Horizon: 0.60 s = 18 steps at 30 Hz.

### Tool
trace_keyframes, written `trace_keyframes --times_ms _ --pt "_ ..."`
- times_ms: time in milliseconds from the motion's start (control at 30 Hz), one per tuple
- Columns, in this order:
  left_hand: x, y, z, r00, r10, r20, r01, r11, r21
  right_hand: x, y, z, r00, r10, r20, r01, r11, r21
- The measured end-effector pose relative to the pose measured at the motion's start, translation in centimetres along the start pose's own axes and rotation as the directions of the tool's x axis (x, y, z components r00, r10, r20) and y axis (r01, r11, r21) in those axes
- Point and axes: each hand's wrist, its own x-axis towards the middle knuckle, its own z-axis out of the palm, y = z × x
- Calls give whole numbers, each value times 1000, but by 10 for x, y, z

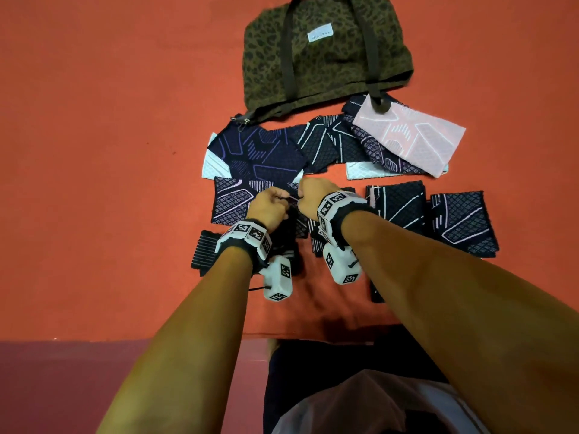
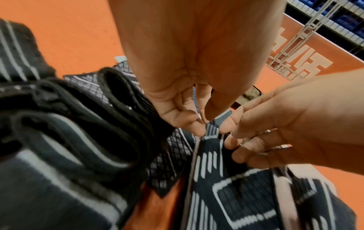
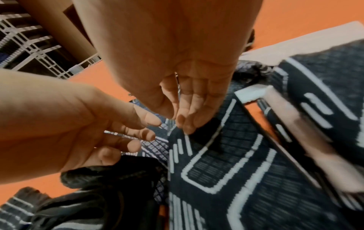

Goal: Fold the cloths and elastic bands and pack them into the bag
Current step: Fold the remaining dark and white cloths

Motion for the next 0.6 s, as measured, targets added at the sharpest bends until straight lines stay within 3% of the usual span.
trace_keyframes --times_ms 233,600 --pt "20 -28 -51 989 -85 -121 80 996 -39 39 -49 13 993 -84 82 90 993 -77" --pt "54 -63 -88 958 -199 -205 173 976 -134 81 -68 21 990 -31 139 44 995 -91"
